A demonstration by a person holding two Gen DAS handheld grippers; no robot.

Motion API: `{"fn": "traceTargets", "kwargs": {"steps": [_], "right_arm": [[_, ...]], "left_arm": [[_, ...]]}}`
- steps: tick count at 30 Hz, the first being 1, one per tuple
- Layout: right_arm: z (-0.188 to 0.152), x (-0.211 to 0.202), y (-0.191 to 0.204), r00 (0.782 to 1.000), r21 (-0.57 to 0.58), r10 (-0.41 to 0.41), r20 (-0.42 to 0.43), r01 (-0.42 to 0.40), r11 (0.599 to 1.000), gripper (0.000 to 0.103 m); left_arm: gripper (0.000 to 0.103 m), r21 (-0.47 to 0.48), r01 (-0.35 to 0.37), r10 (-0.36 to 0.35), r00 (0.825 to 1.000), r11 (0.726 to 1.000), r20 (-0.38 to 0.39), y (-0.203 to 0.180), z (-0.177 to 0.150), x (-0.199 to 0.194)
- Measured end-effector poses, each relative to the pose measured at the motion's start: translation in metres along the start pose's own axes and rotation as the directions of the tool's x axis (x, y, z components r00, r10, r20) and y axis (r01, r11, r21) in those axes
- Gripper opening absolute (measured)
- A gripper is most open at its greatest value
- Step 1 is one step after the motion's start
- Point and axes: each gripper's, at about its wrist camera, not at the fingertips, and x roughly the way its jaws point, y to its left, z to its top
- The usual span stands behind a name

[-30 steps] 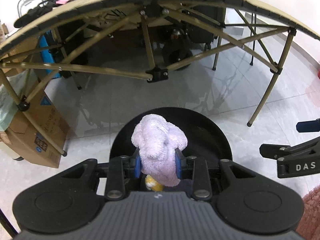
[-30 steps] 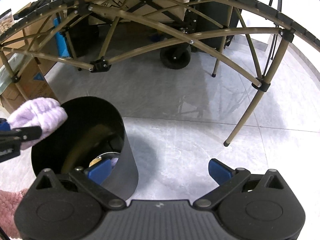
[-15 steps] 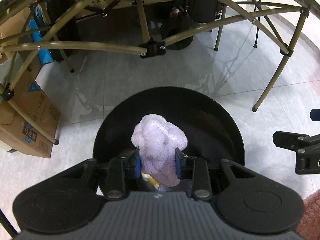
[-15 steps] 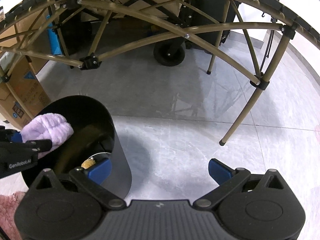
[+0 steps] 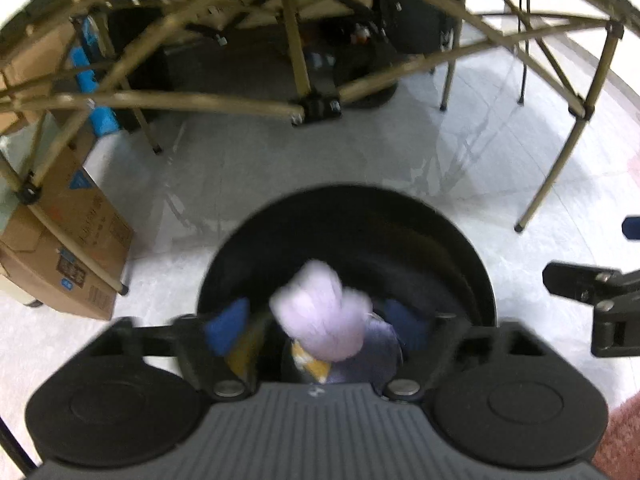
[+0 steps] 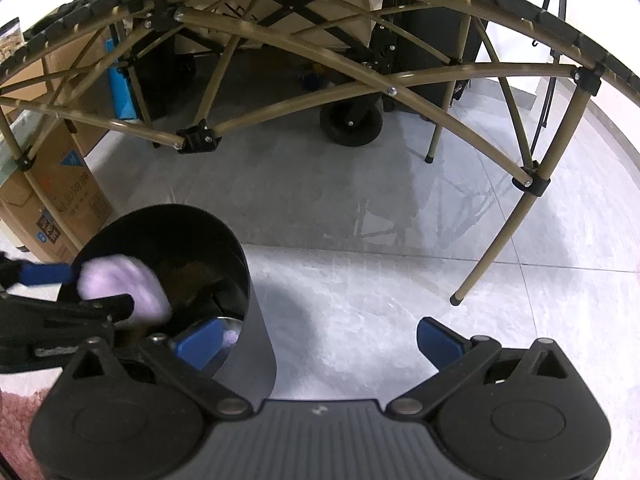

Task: Collect trash
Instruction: 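Lower the lilac plush into the bin and open the left tool, then raise both tools from the bin back toward the table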

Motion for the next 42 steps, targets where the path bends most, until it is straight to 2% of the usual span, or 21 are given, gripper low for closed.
{"fn": "traceTargets", "kwargs": {"steps": [2,3,16,28,34,42], "right_arm": [[0.0,0.0,0.0,1.0,0.004,0.0,0.004,0.0,1.0,0.103],[0.0,-0.001,-0.001,1.0,0.007,0.0,0.005,0.0,1.0,0.103],[0.0,-0.003,0.002,1.0,0.011,0.009,0.025,-0.009,1.0,0.103],[0.001,-0.009,0.002,0.998,0.017,0.019,0.059,-0.02,1.0,0.103],[0.005,-0.022,0.001,0.989,0.034,0.044,0.138,-0.049,0.998,0.103],[0.013,-0.052,0.003,0.951,0.023,0.096,0.293,-0.108,0.994,0.103]], "left_arm": [[0.102,0.007,-0.016,0.015,1.0,1.0,0.025,-0.001,0.002,-0.004],[0.103,0.009,-0.022,0.022,0.999,1.0,0.033,-0.002,0.002,-0.006],[0.103,-0.014,-0.016,0.017,1.0,1.0,0.006,0.002,0.002,-0.003],[0.103,-0.049,-0.021,0.022,1.0,0.999,0.018,0.008,0.005,-0.011],[0.103,-0.107,-0.03,0.041,0.995,0.994,0.096,0.026,0.015,-0.035],[0.103,-0.144,-0.085,0.121,0.958,0.986,0.26,0.042,0.026,-0.076]]}}
